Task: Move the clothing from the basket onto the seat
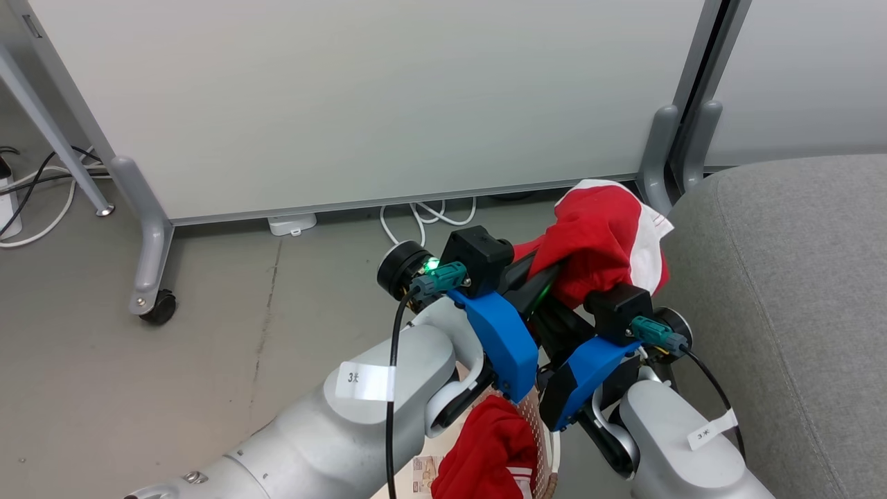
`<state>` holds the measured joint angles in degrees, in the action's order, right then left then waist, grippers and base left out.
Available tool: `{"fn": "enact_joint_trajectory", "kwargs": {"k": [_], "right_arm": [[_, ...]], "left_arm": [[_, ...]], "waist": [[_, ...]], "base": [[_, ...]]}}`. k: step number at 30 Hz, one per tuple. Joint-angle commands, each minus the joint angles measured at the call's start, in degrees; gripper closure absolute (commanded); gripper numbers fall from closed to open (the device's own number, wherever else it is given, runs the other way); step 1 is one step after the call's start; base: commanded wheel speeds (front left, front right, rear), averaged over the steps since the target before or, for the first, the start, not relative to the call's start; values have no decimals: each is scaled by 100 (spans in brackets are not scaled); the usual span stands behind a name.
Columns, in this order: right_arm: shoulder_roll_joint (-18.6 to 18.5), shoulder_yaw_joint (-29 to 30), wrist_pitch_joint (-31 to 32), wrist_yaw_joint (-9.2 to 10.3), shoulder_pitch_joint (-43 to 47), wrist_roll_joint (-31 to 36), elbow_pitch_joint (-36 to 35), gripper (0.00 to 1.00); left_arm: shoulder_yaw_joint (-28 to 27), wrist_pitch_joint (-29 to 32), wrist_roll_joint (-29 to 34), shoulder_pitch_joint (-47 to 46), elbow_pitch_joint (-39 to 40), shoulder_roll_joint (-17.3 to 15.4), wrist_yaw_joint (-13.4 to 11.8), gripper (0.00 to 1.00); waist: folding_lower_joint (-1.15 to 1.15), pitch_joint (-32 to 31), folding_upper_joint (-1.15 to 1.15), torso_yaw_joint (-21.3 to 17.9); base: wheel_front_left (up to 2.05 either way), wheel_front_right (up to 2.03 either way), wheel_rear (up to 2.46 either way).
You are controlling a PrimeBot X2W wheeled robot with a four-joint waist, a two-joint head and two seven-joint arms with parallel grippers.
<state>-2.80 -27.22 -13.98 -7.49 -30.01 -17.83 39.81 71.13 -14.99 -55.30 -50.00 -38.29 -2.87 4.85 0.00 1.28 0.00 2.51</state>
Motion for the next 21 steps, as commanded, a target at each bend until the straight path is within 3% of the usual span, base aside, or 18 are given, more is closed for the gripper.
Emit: {"fn": "enact_joint_trajectory", "kwargs": {"k": [1, 3, 4, 5, 13, 21], "right_arm": [[-17, 2, -36, -1, -75, -44, 17, 100], [-17, 4, -37, -1, -74, -45, 23, 100], [-17, 2, -42, -1, -73, -46, 24, 100], [-17, -1, -48, -1, -72, -45, 24, 100], [-17, 23, -91, -1, -33, 69, -3, 100], [-17, 125, -95, -1, 42, 239, -100, 100]], "left_arm": [[-29, -29, 30, 58, -14, -2, 1, 100], [-37, -29, 43, 60, -15, -2, 3, 98], [-60, -29, 55, 57, -2, -2, -10, 75], [-95, -29, 99, 53, 28, -2, -34, 0], [-487, -29, 365, 260, 242, -3, -51, 0], [-1509, -29, 1030, 949, 578, -175, -34, 0]], "waist": [[0, 1, 0, 0], [0, 3, 0, 1], [0, 4, 0, 1], [0, 6, 0, 2], [0, -2, 0, 4], [0, 14, 0, 14]], "base": [[0, 0, 0], [0, 0, 0], [0, 0, 0], [0, 0, 0], [0, 0, 0], [0, 0, 0]]}}
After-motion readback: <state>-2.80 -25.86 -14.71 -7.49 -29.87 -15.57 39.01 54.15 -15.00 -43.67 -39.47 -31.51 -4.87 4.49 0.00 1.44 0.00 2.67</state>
